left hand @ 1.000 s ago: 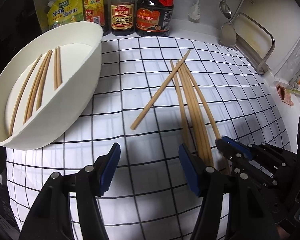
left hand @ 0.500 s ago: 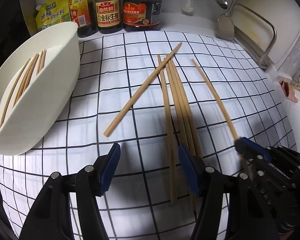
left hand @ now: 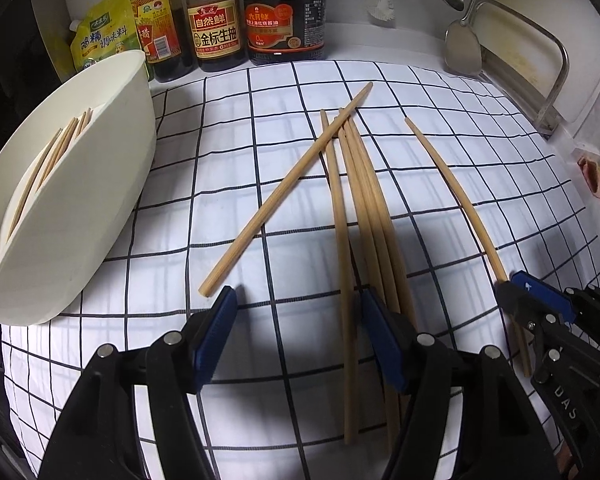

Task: Organize utensils
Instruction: 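Close the right gripper on one chopstick while the left gripper grasps another, then carry both held chopsticks over the white bowl and lower them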

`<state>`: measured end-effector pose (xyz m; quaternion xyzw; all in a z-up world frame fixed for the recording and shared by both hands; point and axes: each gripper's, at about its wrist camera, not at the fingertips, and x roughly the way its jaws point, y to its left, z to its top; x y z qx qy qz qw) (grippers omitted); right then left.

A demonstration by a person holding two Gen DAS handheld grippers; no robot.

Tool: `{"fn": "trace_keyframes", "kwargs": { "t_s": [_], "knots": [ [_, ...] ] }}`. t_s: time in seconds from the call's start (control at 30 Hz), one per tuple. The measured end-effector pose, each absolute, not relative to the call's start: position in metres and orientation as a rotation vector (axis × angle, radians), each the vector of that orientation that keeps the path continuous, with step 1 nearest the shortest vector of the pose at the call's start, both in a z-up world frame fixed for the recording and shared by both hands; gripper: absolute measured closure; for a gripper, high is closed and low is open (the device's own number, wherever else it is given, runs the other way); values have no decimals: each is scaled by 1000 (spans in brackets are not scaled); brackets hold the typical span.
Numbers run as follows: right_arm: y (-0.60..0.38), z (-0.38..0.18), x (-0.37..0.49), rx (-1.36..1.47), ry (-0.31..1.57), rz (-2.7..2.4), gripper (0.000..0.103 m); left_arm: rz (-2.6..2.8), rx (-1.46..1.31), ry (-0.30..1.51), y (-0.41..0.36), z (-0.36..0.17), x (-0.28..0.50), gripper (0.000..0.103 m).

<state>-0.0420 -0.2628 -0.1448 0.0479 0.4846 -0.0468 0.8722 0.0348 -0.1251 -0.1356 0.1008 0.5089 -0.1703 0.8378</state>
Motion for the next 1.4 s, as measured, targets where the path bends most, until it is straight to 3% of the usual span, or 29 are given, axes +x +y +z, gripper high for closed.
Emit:
{"fn": "trace_keyframes", "kwargs": {
  "t_s": [0.2, 0.27, 0.37, 0.43, 1.4],
  "knots": [
    [-255, -146, -28, 6, 1011, -108, 87, -331, 205, 1079, -128, -136, 36, 41],
    [-254, -147, -25, -1, 1004, -102, 87, -346, 205, 1073, -131, -135, 35, 50],
    [-254, -147, -24, -12, 996, -94, 89, -376, 225, 1062, -137, -133, 31, 77],
    [-251, -147, -23, -24, 997, -86, 96, -396, 226, 1069, -140, -132, 30, 96],
    [-286, -106, -44, 190, 948, -105, 97, -554, 188, 1041, -156, -78, 14, 96]
  ]
}}
